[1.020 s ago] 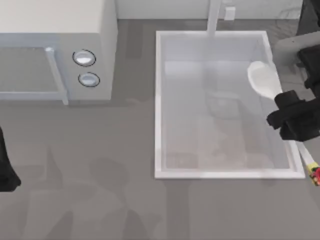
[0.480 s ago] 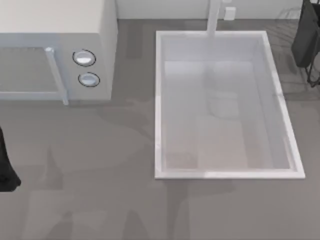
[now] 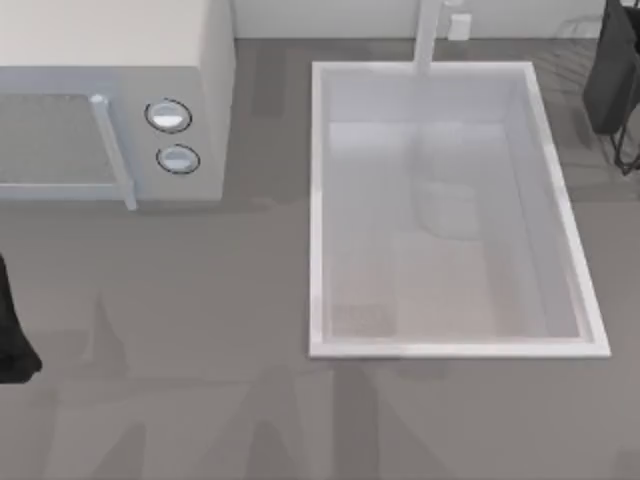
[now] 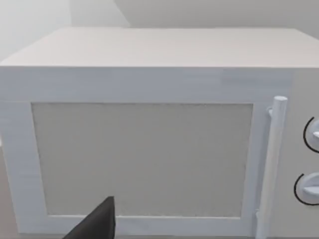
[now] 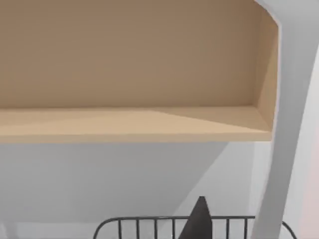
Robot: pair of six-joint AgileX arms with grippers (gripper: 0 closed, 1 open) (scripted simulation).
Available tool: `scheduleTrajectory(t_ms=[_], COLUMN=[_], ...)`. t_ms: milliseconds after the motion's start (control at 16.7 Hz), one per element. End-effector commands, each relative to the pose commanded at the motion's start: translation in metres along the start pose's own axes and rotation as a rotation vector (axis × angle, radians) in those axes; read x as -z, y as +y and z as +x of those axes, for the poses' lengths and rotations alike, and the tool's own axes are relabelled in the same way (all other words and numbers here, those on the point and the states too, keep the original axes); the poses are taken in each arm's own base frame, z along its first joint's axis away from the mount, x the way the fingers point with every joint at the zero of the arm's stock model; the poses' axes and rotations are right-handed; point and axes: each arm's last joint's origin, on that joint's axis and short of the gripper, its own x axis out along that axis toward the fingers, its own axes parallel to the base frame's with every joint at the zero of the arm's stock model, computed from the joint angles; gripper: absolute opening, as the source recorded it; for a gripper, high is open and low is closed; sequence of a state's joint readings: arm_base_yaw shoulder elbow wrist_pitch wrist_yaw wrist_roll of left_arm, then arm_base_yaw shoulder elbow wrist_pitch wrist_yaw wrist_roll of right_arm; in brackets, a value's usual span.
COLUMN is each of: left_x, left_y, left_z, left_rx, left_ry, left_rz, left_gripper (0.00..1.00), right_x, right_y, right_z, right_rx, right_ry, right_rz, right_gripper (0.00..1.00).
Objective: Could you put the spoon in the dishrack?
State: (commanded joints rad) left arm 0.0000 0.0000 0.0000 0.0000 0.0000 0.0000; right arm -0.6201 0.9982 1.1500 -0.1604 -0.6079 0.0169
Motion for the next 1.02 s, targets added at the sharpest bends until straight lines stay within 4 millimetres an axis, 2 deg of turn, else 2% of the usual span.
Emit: scheduleTrajectory(t_ms=[360, 480, 600, 720, 900, 1020], left_x=[0.0, 0.0, 0.0, 0.0, 0.0, 0.0], left_y=[0.0, 0.0, 0.0, 0.0, 0.0, 0.0], left_z=[0.0, 0.0, 0.0, 0.0, 0.0, 0.0], left_rx=[0.0, 0.0, 0.0, 0.0, 0.0, 0.0], left_ry=[0.0, 0.0, 0.0, 0.0, 0.0, 0.0], left_rz=[0.0, 0.0, 0.0, 0.0, 0.0, 0.0], left_gripper=[1.0, 1.0, 1.0, 1.0, 1.0, 1.0], right_x=[-0.002, 0.002, 0.012, 0.029, 0.07, 0.103], right_y=[-0.001, -0.005, -0.015, -0.026, -0.035, -0.034], right_z=[-0.002, 0.008, 0.031, 0.062, 0.115, 0.147], right_rx=[0.003, 0.003, 0.003, 0.005, 0.007, 0.006], right_ry=[-0.014, -0.012, -0.007, -0.005, -0.014, -0.025], right_rz=[-0.008, -0.007, -0.003, -0.002, -0.012, -0.019], right_gripper=[0.0, 0.0, 0.0, 0.0, 0.0, 0.0])
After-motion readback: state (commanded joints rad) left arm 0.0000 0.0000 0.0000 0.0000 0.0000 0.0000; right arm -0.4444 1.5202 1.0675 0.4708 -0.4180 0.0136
